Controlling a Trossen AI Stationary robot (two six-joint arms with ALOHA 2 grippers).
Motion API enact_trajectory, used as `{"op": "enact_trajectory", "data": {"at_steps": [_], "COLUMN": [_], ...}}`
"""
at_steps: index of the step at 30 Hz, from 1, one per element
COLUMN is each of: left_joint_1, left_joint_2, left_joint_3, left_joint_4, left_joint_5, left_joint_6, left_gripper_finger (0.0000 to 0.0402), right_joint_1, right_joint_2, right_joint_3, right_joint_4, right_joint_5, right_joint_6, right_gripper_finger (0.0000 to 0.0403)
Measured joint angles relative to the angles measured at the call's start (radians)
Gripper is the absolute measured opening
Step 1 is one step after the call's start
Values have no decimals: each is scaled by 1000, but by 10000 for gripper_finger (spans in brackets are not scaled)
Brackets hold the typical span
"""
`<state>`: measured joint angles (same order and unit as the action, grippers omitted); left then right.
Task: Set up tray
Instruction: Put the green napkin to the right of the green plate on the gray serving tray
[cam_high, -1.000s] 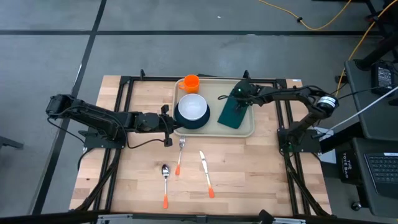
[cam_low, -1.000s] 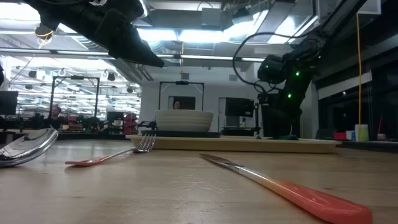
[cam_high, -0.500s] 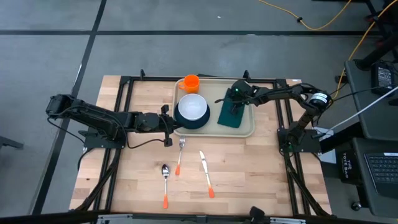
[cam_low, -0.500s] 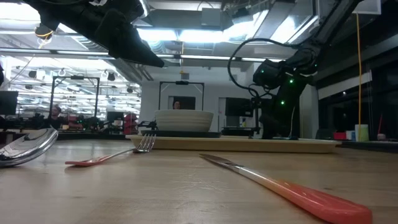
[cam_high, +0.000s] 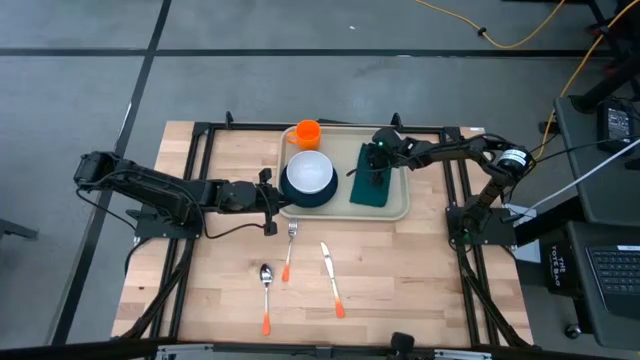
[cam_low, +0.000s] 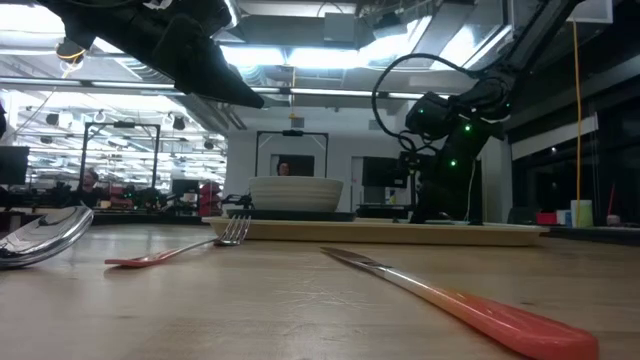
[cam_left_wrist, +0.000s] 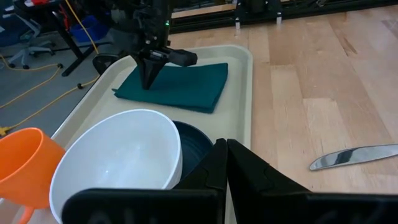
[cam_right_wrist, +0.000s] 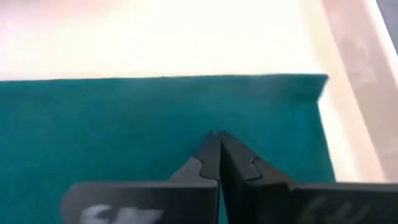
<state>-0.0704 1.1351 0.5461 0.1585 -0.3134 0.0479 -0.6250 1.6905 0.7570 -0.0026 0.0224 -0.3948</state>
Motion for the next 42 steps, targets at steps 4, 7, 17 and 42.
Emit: {"op": "enact_trajectory", "data": {"at_steps": [4,7,17,42], "left_joint_1": [0,0,0,0], "left_joint_2": [0,0,0,0], "left_joint_3": [0,0,0,0], "left_joint_4": [0,0,2,2], "left_joint_5": [0,0,0,0], "left_joint_6": [0,0,0,0], "left_gripper_finger": [2,5,2,1], "right_joint_1": [0,0,0,0], "right_joint_2": [0,0,20,43], "right_joint_3": [0,0,0,0], "right_joint_4": [13,13,13,101], "right_joint_5": [-43,-46,-59,-166], "right_joint_6": [-4,-6,-3,-148], "right_gripper_finger": [0,0,0,0]}}
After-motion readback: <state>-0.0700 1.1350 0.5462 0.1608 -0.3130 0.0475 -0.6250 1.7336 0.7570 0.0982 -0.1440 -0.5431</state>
